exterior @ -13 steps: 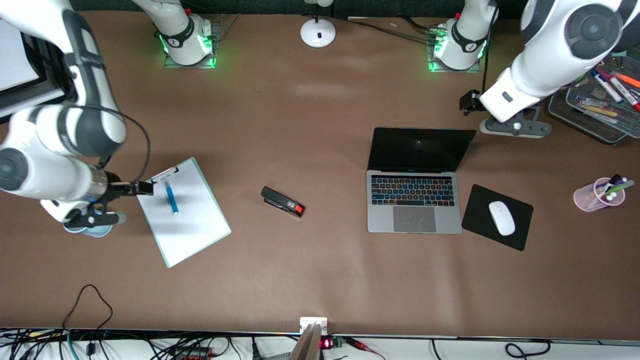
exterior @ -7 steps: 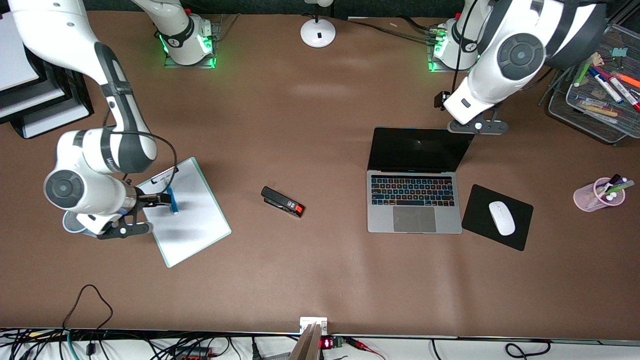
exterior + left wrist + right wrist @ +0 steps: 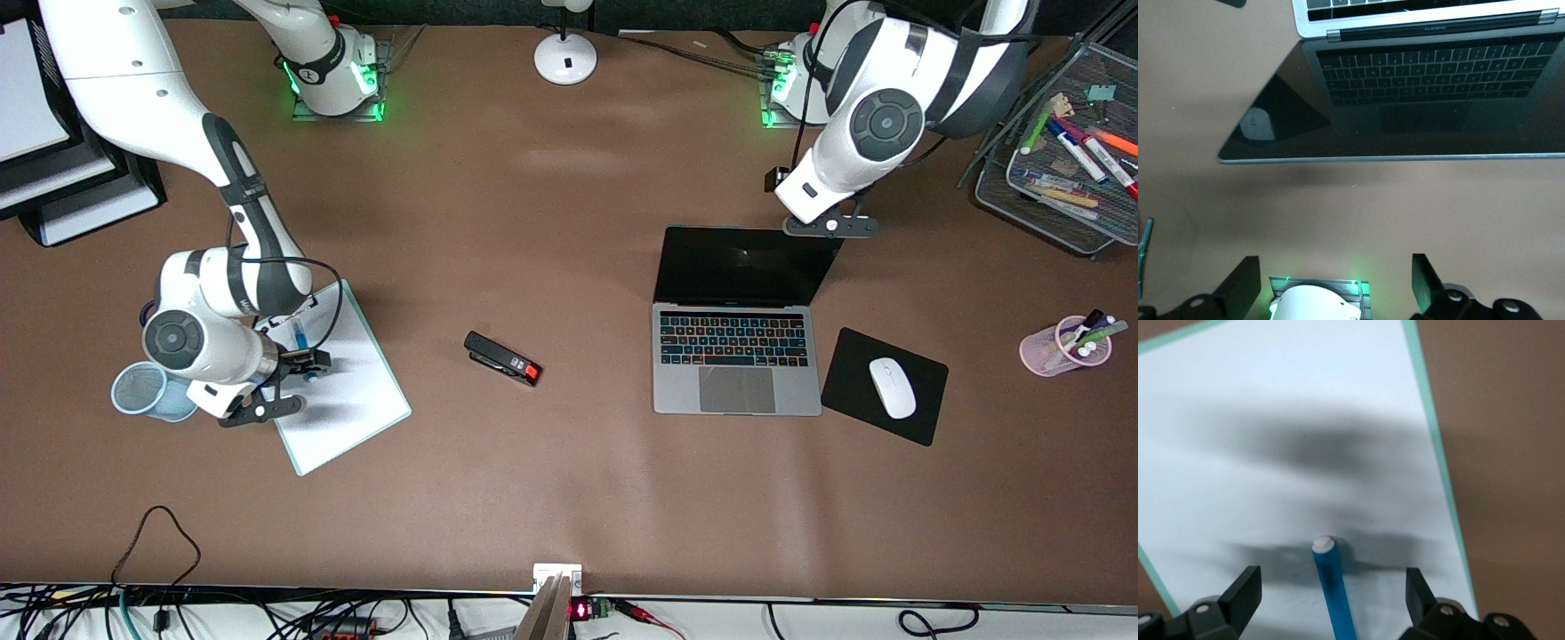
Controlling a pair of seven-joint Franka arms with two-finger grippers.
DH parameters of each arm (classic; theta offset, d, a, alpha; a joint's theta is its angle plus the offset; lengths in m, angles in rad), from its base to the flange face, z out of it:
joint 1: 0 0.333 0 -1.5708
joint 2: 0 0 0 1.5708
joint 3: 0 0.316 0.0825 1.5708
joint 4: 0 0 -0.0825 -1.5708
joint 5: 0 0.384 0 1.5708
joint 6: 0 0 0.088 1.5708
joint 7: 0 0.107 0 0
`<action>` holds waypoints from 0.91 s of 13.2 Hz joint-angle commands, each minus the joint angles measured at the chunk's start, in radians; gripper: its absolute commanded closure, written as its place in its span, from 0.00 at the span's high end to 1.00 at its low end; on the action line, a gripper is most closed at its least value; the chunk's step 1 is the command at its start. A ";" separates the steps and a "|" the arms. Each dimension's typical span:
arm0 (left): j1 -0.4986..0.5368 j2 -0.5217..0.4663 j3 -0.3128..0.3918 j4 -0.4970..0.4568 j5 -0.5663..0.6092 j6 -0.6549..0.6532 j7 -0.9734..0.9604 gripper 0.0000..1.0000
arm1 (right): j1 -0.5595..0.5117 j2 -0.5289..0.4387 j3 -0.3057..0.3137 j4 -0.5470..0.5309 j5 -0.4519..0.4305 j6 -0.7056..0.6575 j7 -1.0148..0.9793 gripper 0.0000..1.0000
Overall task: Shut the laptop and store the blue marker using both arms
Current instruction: 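Grasp the blue marker with the right gripper while the left gripper meets the lid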
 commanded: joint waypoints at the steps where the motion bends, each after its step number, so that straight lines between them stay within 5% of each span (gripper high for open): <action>1: 0.003 -0.023 -0.033 -0.069 -0.042 0.088 -0.005 1.00 | 0.002 -0.026 0.006 -0.033 -0.017 0.016 -0.011 0.79; 3: 0.003 0.011 -0.039 -0.069 -0.059 0.122 -0.031 1.00 | 0.002 -0.023 0.006 -0.038 -0.017 0.017 -0.010 0.55; 7: 0.003 0.088 -0.080 -0.060 -0.064 0.206 -0.106 1.00 | -0.007 -0.015 0.006 -0.038 -0.017 0.022 -0.083 0.61; 12: 0.014 0.186 -0.076 0.049 -0.061 0.250 -0.107 1.00 | -0.013 -0.008 0.006 -0.036 -0.016 0.023 -0.143 0.52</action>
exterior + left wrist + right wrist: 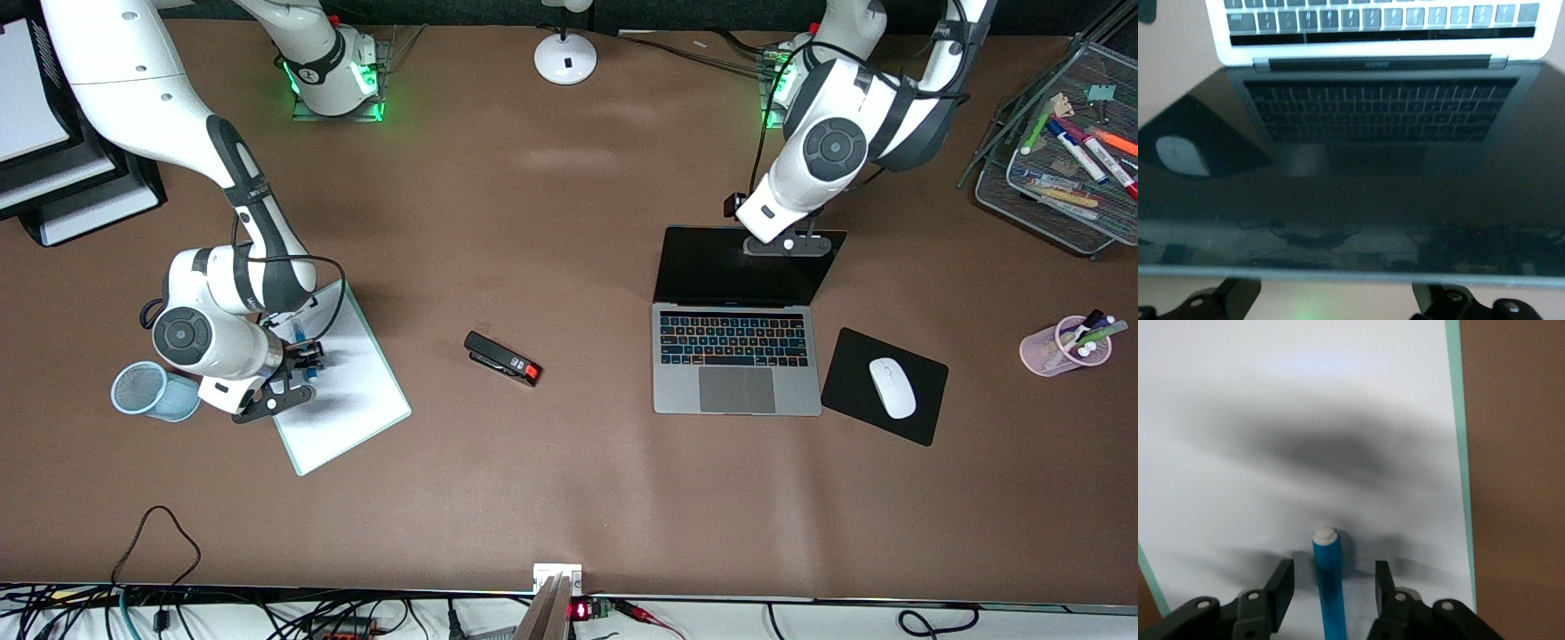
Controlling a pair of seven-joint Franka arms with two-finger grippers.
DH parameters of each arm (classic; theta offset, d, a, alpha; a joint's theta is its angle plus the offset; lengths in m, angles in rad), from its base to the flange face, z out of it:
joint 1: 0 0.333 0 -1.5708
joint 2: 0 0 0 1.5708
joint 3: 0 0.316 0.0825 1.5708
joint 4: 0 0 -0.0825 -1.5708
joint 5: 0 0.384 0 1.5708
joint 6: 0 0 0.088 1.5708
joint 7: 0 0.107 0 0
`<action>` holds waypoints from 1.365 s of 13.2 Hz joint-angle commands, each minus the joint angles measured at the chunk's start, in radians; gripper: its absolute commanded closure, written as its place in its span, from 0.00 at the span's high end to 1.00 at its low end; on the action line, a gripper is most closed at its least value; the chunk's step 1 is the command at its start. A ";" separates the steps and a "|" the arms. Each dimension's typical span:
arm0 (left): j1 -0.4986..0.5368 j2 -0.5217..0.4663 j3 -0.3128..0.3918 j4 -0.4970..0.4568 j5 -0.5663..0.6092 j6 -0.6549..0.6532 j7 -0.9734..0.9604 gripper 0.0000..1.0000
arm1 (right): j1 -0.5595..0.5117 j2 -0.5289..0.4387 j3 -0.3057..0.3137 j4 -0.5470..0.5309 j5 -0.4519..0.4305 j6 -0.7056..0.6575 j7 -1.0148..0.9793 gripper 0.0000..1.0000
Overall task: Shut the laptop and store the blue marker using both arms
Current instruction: 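Grasp the blue marker with the right gripper while the left gripper meets the lid, then push the laptop lid down shut with the left gripper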
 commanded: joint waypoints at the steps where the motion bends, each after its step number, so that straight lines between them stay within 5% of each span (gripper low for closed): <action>1: 0.010 0.057 -0.002 0.107 -0.016 -0.018 -0.008 1.00 | -0.009 -0.006 0.006 -0.017 -0.015 0.019 -0.018 0.51; 11: 0.039 0.289 0.009 0.355 0.042 -0.009 -0.009 1.00 | -0.009 0.014 0.006 -0.007 0.018 0.072 -0.017 0.47; 18: 0.034 0.470 0.039 0.489 0.074 0.129 -0.009 1.00 | -0.009 0.014 0.006 -0.007 0.019 0.072 -0.014 0.41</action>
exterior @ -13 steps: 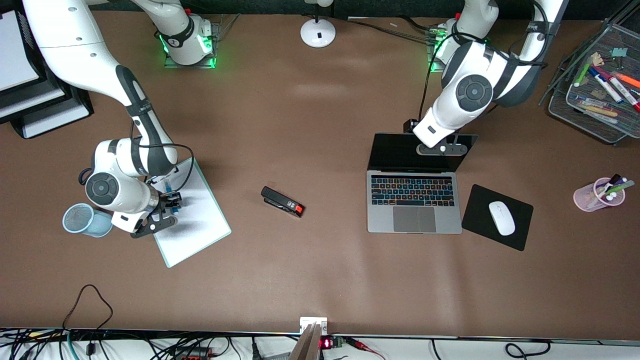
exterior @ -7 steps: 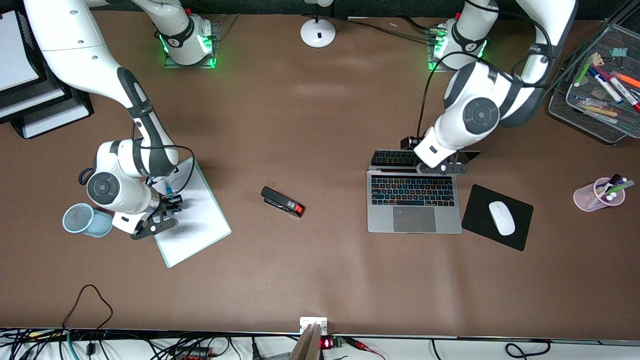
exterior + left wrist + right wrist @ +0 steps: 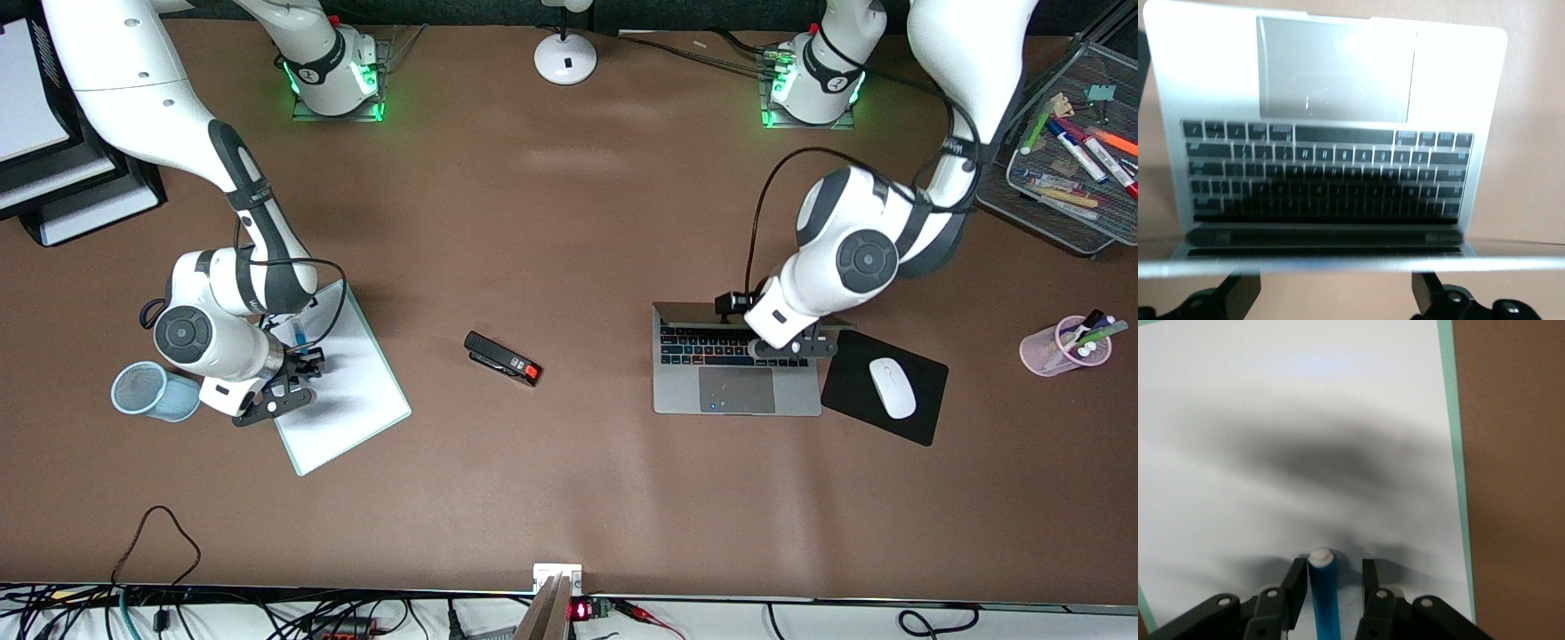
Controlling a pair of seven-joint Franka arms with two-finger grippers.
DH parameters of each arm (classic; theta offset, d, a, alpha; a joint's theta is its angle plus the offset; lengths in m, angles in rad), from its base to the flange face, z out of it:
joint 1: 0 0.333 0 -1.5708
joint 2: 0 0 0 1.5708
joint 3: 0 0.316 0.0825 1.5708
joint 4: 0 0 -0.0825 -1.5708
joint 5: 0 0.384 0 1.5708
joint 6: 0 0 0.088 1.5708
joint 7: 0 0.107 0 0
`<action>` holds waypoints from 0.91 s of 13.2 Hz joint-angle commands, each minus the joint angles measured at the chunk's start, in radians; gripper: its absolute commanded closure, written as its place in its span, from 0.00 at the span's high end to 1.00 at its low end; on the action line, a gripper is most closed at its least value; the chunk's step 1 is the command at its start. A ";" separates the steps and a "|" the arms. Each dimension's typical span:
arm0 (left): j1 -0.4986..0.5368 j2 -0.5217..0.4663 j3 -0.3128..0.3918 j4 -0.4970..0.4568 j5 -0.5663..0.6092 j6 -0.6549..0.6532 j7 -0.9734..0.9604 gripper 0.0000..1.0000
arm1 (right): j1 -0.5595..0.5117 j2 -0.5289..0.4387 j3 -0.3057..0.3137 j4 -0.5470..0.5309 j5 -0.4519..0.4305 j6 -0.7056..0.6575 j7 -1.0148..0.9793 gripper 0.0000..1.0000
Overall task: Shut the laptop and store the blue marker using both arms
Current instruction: 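Push the laptop lid down shut with the left gripper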
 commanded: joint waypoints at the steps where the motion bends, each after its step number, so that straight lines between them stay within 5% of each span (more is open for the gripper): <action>1: -0.004 0.100 0.003 0.088 0.020 0.040 -0.008 1.00 | -0.008 0.001 0.008 -0.005 0.013 0.012 -0.010 0.40; 12: -0.025 0.289 0.036 0.220 0.064 0.092 -0.007 1.00 | -0.006 0.012 0.006 0.004 0.069 0.012 -0.013 0.32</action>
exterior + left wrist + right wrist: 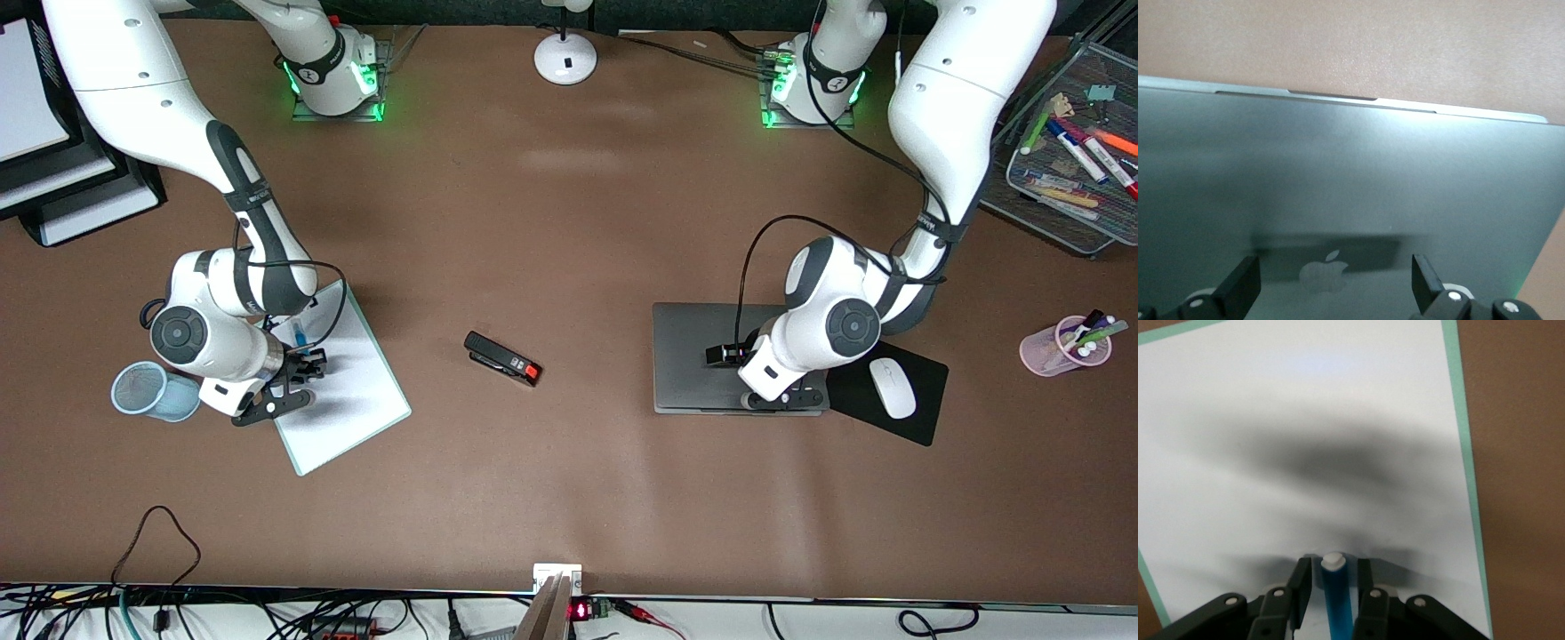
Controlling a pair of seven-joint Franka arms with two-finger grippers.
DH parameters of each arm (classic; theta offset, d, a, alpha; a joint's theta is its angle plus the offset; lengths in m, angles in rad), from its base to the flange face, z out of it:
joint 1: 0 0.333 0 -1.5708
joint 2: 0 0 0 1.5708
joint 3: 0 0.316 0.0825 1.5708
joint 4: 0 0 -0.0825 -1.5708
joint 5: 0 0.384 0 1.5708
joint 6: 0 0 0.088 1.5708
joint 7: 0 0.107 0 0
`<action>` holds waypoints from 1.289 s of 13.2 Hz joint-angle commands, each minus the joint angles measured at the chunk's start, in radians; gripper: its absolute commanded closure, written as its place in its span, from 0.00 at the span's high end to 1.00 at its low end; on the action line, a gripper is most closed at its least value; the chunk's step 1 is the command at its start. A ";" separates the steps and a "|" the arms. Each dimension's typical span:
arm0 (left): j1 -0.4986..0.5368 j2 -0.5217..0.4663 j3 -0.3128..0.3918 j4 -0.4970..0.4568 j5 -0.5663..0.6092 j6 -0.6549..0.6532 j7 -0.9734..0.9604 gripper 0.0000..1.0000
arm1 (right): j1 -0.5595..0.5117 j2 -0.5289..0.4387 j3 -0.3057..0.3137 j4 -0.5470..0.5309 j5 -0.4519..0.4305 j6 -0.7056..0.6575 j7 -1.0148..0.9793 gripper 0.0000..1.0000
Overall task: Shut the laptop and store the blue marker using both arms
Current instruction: 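Push the laptop lid down shut with the left gripper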
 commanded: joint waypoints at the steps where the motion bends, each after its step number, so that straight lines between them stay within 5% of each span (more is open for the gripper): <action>1: -0.014 0.032 0.011 0.047 0.021 -0.003 -0.007 1.00 | -0.006 0.011 0.006 0.004 0.016 0.010 -0.013 0.32; 5: 0.006 -0.016 0.015 0.061 0.046 -0.053 -0.002 1.00 | -0.006 0.011 0.006 0.009 0.016 0.009 -0.019 0.00; 12: 0.034 -0.204 0.022 0.061 0.046 -0.242 0.002 1.00 | -0.020 -0.021 0.004 0.169 0.019 -0.118 -0.074 0.00; 17: 0.090 -0.348 0.019 0.061 0.046 -0.389 0.060 1.00 | -0.091 -0.154 0.004 0.190 0.090 -0.151 -0.270 0.00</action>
